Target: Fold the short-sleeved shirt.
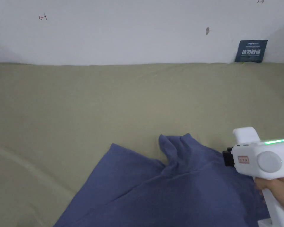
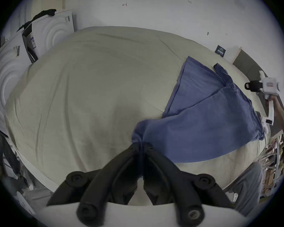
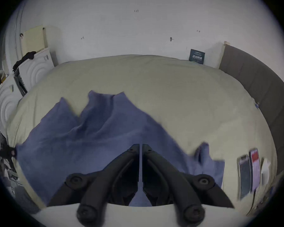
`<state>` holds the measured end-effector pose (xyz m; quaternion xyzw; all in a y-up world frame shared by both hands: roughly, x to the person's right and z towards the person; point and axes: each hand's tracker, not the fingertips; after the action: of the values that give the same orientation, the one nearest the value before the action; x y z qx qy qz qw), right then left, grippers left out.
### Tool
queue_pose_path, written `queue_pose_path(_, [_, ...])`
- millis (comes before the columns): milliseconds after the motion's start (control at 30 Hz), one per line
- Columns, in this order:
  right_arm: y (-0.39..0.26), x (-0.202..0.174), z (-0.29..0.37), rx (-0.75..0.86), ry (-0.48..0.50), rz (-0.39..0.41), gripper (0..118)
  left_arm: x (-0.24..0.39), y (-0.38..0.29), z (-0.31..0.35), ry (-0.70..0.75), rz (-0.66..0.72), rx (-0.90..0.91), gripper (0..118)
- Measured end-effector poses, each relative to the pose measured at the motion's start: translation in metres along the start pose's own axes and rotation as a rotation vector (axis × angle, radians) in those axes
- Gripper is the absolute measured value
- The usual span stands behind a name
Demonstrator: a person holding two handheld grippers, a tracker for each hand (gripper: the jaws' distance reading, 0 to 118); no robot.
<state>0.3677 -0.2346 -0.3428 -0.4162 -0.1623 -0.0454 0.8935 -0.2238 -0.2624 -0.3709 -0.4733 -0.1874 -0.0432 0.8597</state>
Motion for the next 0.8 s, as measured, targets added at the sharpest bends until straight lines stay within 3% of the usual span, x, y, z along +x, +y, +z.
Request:
queue_pose_path(33, [0.007, 0.003, -0.011, -0.018, -0.022, 0.023, 10, 0.000, 0.001, 0.001, -0.007, 0.013, -0.002, 3])
queue_pose_path(67, [0.013, 0.005, -0.020, -0.043, -0.024, 0.055, 26, -0.001, 0.001, 0.001, -0.010, 0.016, -0.002, 4])
queue_pose_path(100, [0.017, 0.008, -0.029, -0.085, -0.019, 0.081, 75, -0.001, 0.001, 0.001, -0.013, 0.021, -0.004, 3])
queue_pose_path(133, [0.019, 0.010, -0.040, -0.144, 0.003, 0.109, 110, 0.000, 0.000, 0.001, -0.017, 0.029, -0.007, 3])
queue_pose_path(167, [0.018, 0.011, -0.053, -0.219, 0.005, 0.124, 118, -0.002, 0.001, 0.000, -0.019, 0.032, -0.007, 3])
queue_pose_path(300, [0.012, 0.004, -0.076, -0.239, -0.034, 0.149, 116, -0.005, 0.003, -0.004, -0.023, 0.036, -0.010, 3])
queue_pose_path(367, [0.008, 0.011, -0.085, -0.254, -0.005, 0.104, 115, -0.005, 0.003, -0.005, -0.024, 0.041, -0.012, 3])
queue_pose_path(467, [0.007, 0.013, -0.073, -0.247, 0.010, 0.052, 97, -0.004, 0.004, -0.005, -0.015, 0.036, -0.014, 3])
queue_pose_path(533, [0.008, 0.010, -0.059, -0.218, 0.026, 0.059, 40, -0.001, 0.004, -0.004, -0.001, 0.017, -0.015, 3])
queue_pose_path(567, [0.008, 0.008, -0.049, -0.201, 0.027, 0.072, 3, 0.000, 0.004, -0.004, 0.004, 0.010, -0.018, 3])
queue_pose_path(633, [0.011, 0.008, -0.034, -0.186, 0.078, 0.049, 3, 0.000, 0.006, -0.004, 0.010, 0.008, -0.021, 3])
queue_pose_path(667, [0.013, 0.007, -0.023, -0.170, 0.059, 0.016, 3, 0.000, 0.007, -0.003, 0.010, 0.012, -0.020, 4])
queue_pose_path(800, [0.020, 0.009, 0.027, -0.120, 0.076, 0.035, 3, 0.000, 0.013, 0.006, 0.024, 0.008, -0.010, 3])
